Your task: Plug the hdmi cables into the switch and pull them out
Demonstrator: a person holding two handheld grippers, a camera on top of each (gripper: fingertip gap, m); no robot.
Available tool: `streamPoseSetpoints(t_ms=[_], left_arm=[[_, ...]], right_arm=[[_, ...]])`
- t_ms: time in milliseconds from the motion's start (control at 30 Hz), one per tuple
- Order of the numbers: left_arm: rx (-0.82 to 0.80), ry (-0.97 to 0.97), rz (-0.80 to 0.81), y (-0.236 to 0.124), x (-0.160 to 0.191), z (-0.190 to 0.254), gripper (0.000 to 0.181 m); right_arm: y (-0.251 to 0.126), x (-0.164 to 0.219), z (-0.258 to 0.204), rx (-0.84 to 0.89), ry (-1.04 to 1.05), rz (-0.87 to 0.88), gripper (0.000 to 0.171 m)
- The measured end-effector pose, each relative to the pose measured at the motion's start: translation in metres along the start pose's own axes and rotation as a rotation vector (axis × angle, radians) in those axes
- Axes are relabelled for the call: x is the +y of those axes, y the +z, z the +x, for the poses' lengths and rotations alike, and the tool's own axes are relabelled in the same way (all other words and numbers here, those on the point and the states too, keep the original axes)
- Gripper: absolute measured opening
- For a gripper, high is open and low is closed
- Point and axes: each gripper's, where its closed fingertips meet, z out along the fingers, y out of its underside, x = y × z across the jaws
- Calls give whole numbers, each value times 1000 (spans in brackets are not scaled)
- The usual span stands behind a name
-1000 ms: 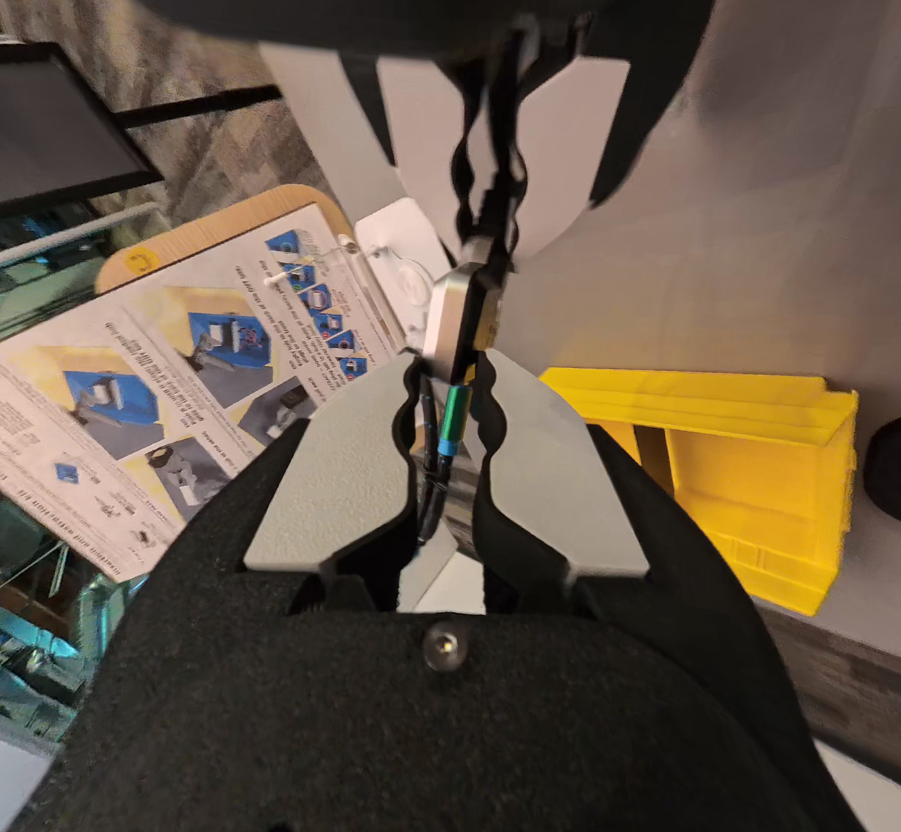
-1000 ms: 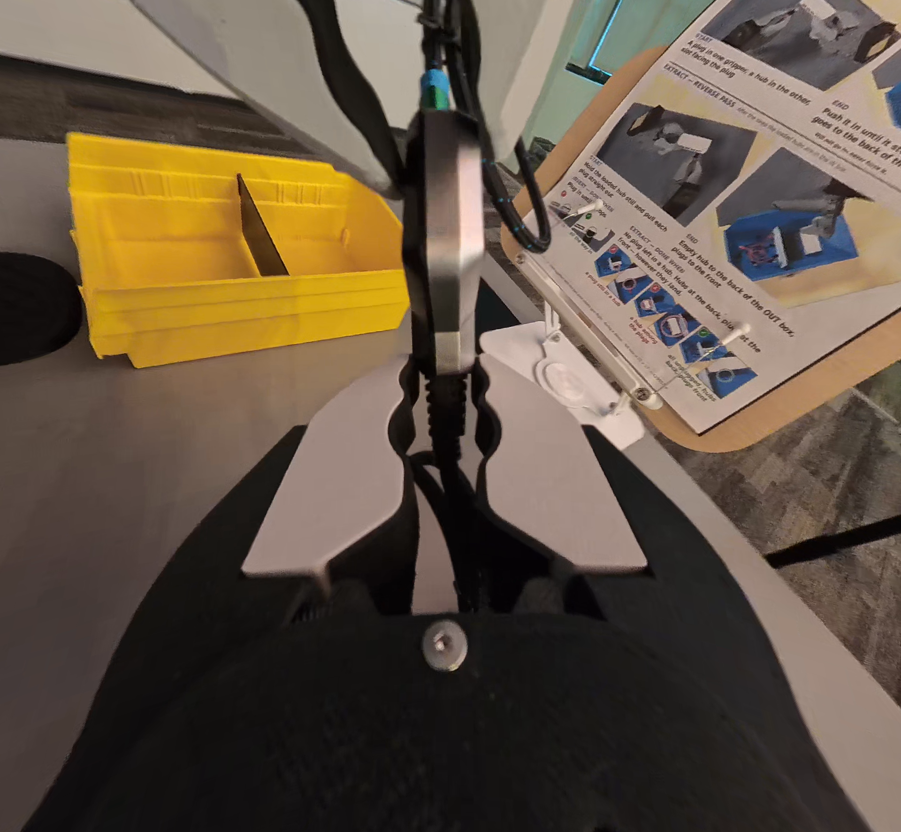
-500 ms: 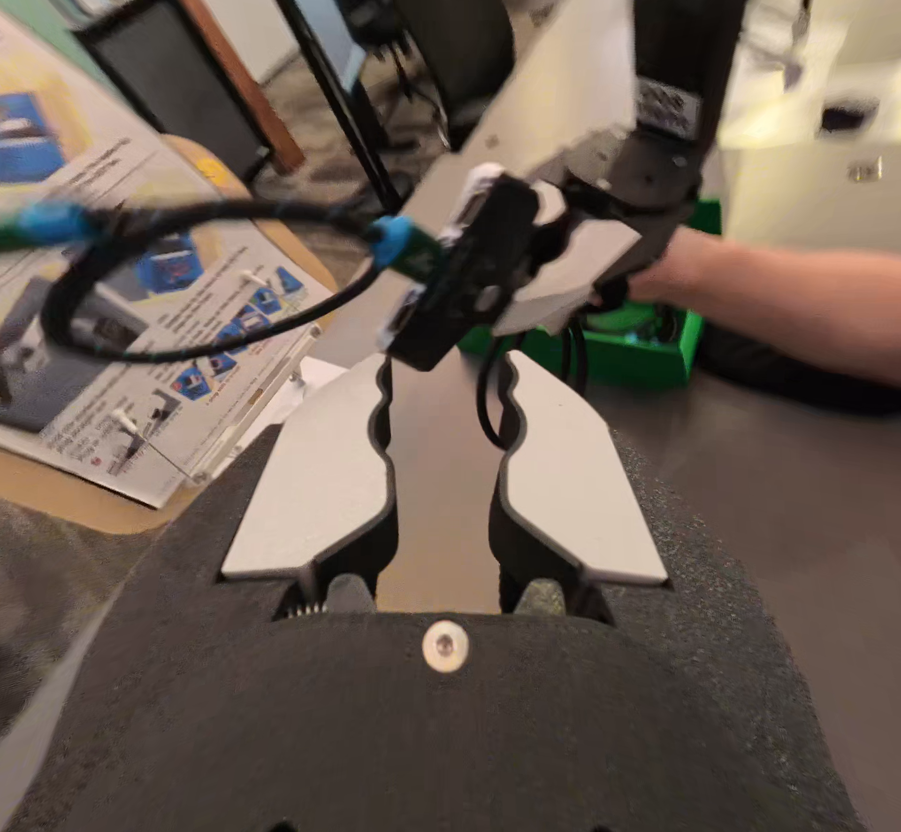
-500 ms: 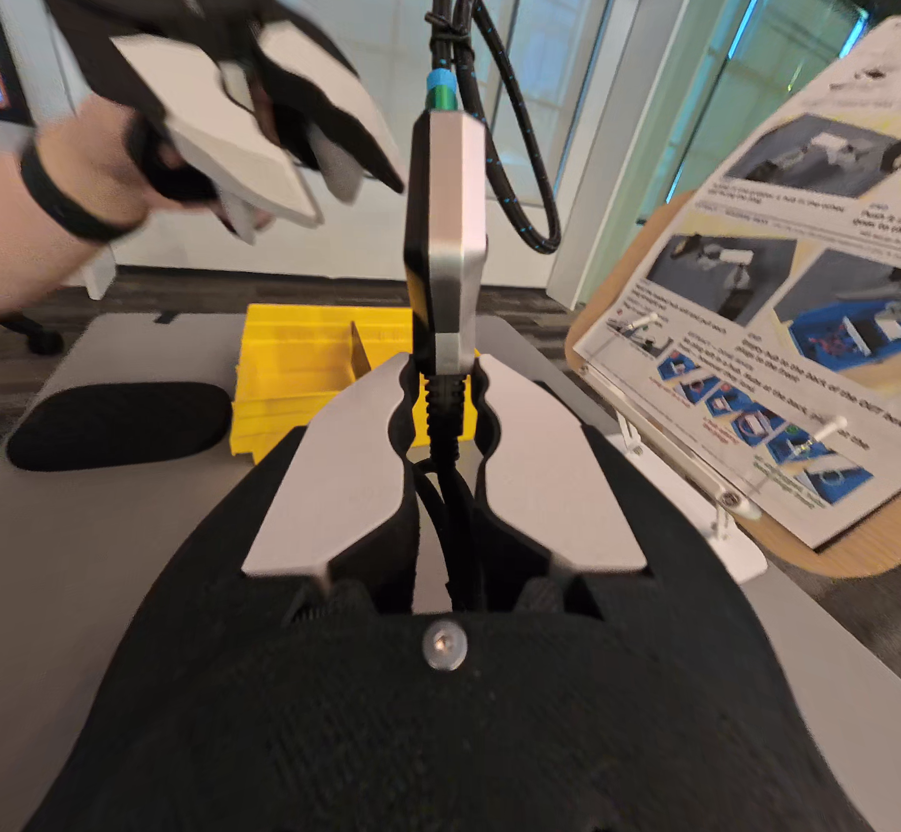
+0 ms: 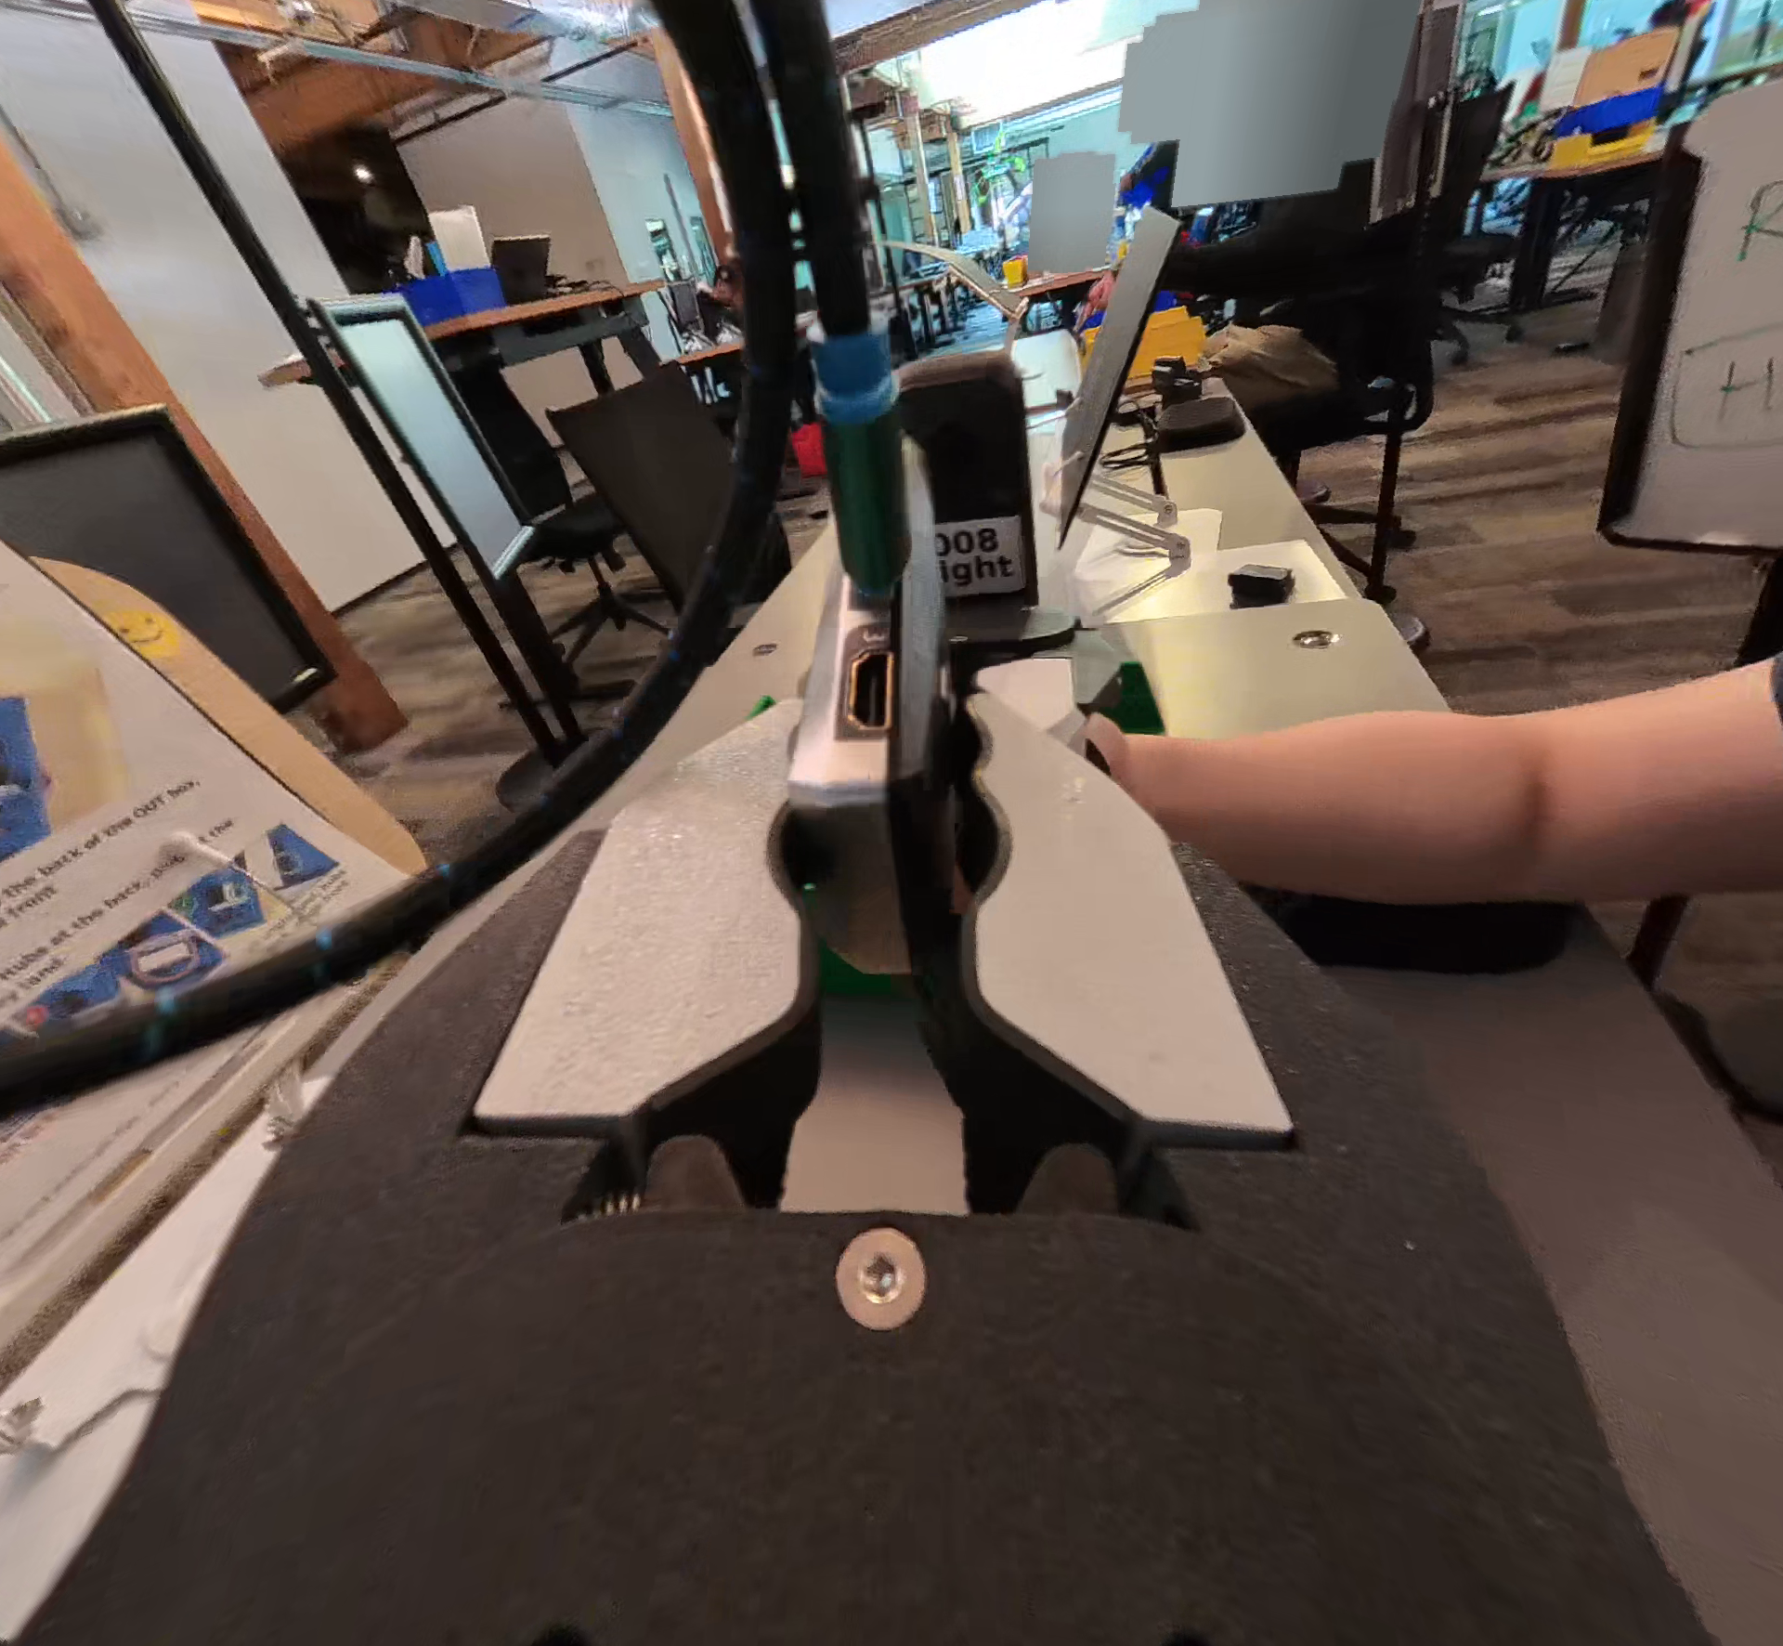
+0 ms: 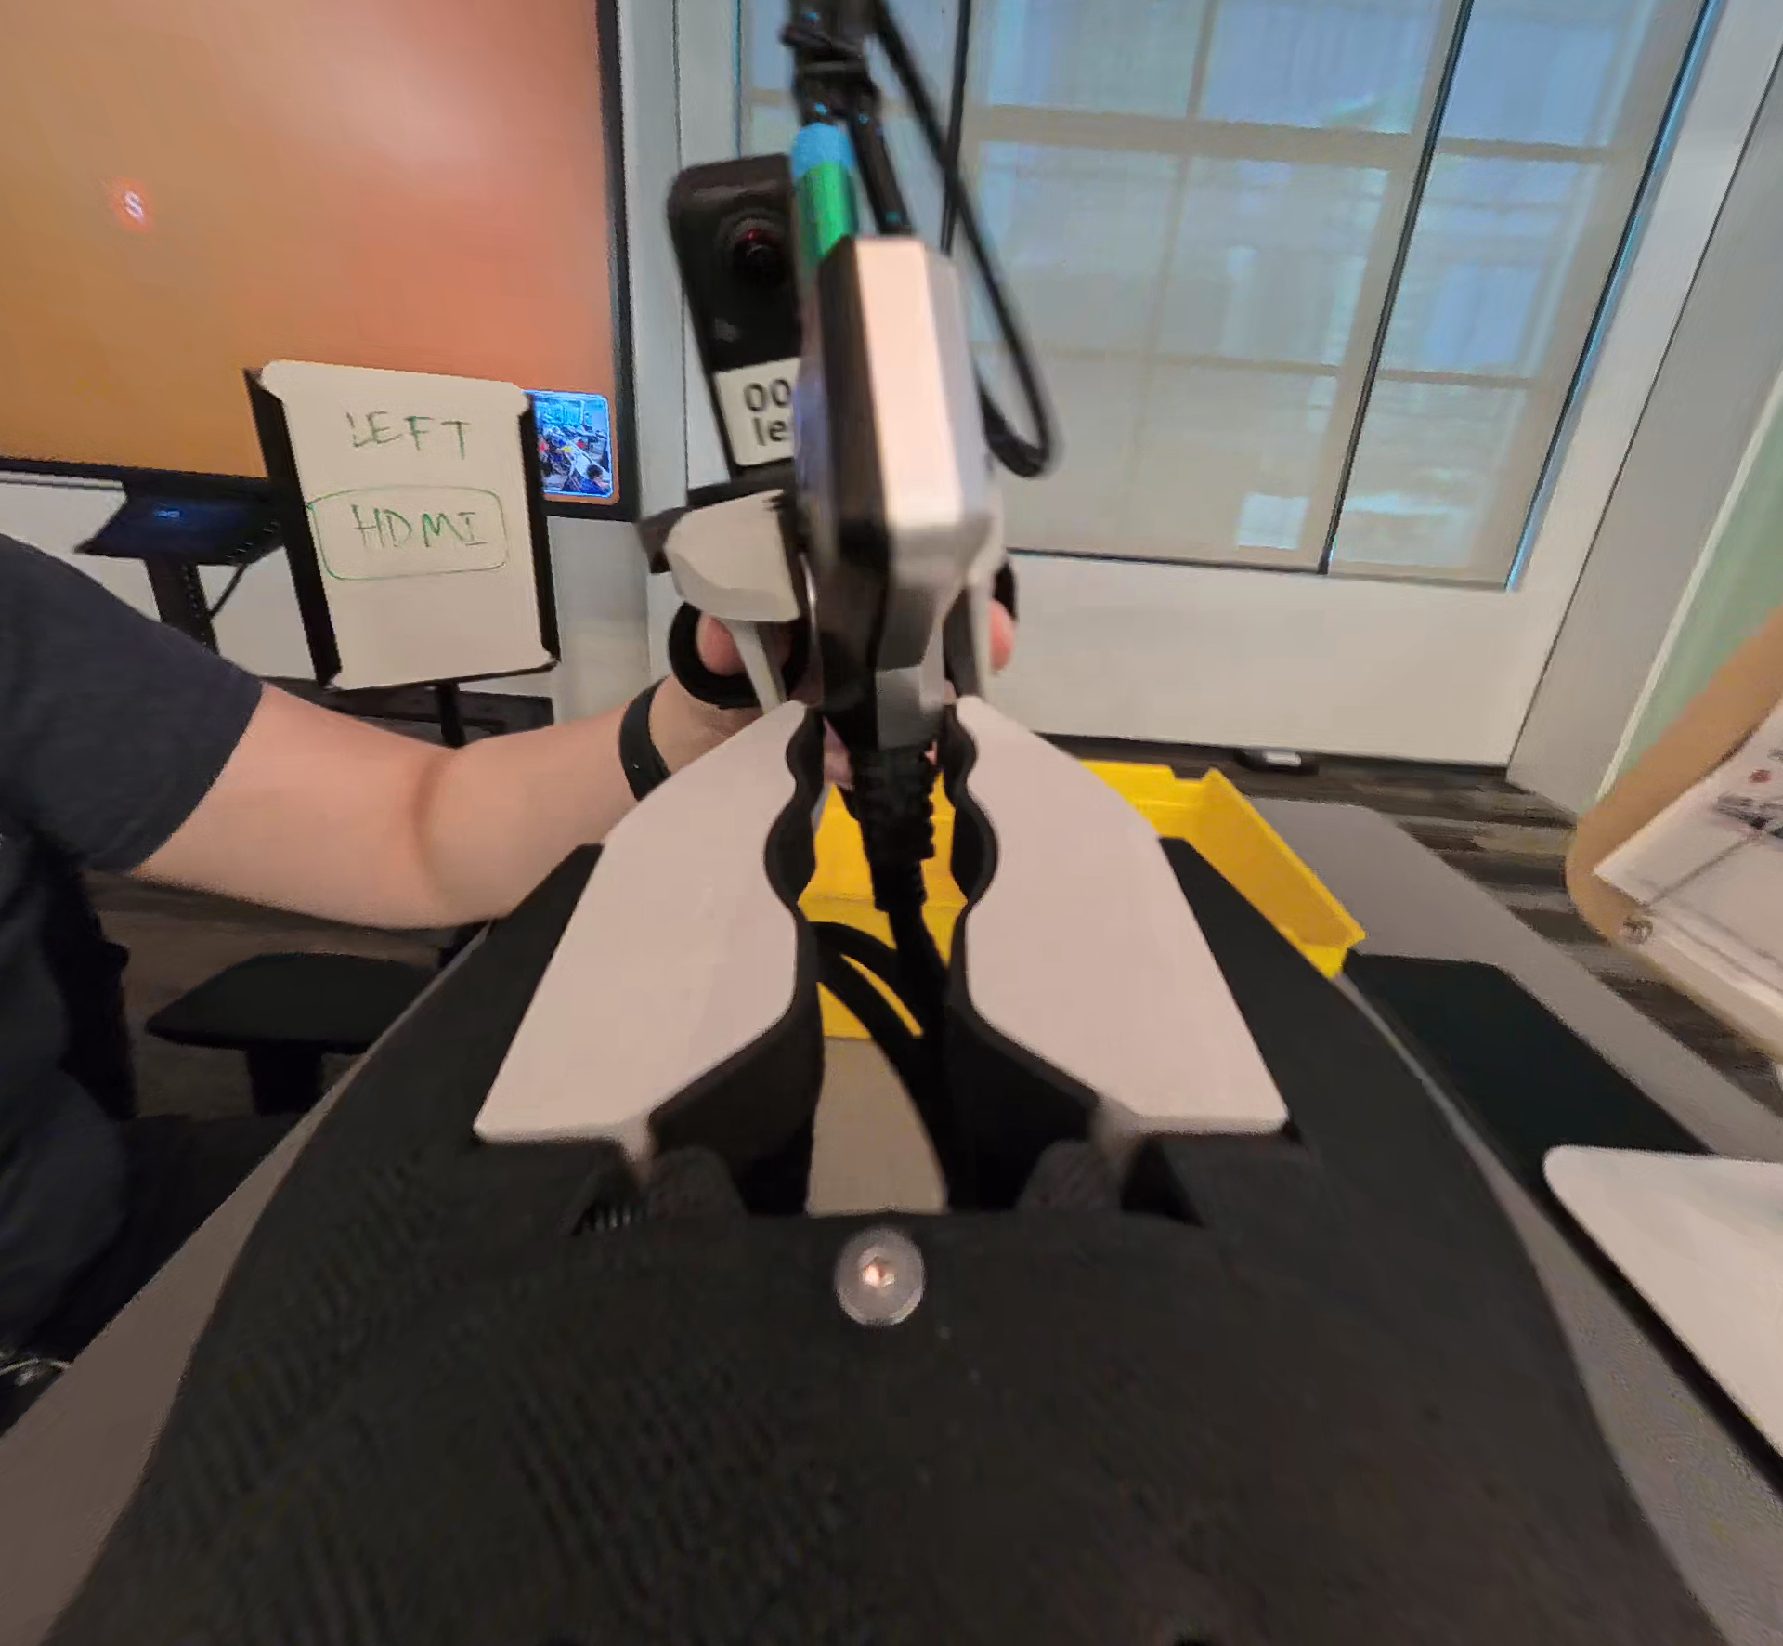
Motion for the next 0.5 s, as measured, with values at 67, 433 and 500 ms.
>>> streamPoseSetpoints(t_ms=[67, 433, 500], left_arm=[[-47, 68, -43, -1, 9, -3, 22], [-78, 341, -361, -3, 77, -8, 22], [-82, 380, -378, -4, 81, -8, 22]], right_arm=[[-4, 5, 13, 64, -14, -50, 33], [-32, 6, 14, 298, -685, -463, 51], [-33, 31, 17, 270, -715, -610, 48]])
